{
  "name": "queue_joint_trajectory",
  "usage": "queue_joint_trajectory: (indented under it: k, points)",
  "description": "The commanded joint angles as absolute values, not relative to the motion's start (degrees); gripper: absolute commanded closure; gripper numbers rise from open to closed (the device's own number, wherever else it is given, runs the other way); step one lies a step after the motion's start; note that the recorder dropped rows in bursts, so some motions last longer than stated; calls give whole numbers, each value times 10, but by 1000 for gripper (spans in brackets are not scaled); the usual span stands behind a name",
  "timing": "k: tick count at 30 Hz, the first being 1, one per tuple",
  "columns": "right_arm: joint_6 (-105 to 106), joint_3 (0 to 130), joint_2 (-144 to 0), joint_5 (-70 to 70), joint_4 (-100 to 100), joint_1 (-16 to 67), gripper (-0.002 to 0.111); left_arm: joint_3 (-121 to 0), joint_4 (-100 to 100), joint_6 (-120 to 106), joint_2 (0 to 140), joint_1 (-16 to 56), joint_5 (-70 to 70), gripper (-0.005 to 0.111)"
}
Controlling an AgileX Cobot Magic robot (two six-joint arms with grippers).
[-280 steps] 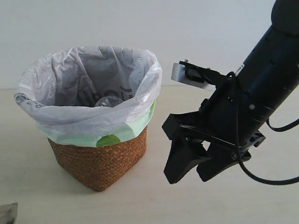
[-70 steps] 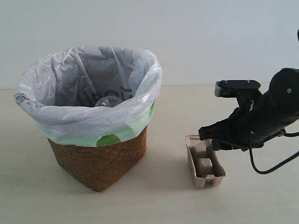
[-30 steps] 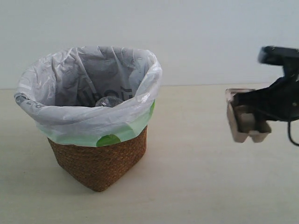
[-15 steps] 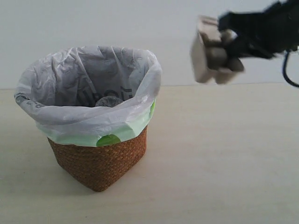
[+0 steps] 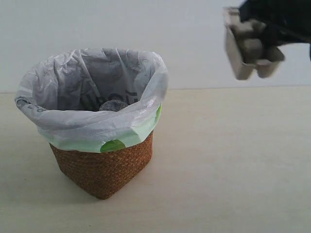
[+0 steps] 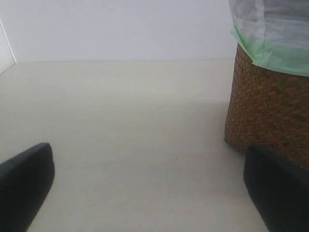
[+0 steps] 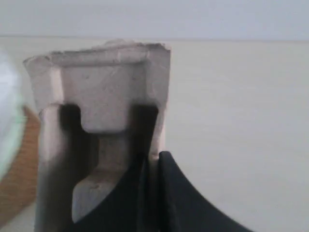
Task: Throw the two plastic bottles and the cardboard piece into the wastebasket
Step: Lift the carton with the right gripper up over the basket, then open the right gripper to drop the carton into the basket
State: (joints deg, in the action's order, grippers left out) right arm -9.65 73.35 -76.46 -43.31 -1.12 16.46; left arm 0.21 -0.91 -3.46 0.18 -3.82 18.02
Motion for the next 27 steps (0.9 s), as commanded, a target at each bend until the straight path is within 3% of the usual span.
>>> queue_joint_trajectory:
  k: [1,5,10,14,16,17,20,21,23,25,27]
  points:
    - [-152,720,-763,-468,100,108,108,0,-10,-30,0,-34,176,-1]
    - [-142,721,-761,-433,60,110,108,0,-10,-30,0,-34,176,-1]
    - [14,740,-790,-318,-257,192,108,0,-10,-30,0,-34,176,-1]
    - [198,848,-864,-325,-527,287,107,0,-10,-30,0,-34,176,-1]
    - [233,910,-896,-356,-575,298,96,0,-10,-30,0,-34,176,-1]
    - [212,939,-911,-377,-582,298,85,0,-10,-30,0,-34,176,-1]
    - [183,997,-933,-424,-577,283,34,0,-10,-30,0,-34,176,-1]
    - [169,1001,-933,-432,-565,280,24,0,-10,-30,0,-34,176,-1]
    - [105,1001,-927,-435,-495,271,30,0,-10,-30,0,-34,176,-1]
    - [-15,1001,-913,-475,-294,253,51,0,-10,-30,0,-34,176,-1]
    - [-55,1000,-897,-530,-182,241,54,0,-10,-30,0,-34,176,-1]
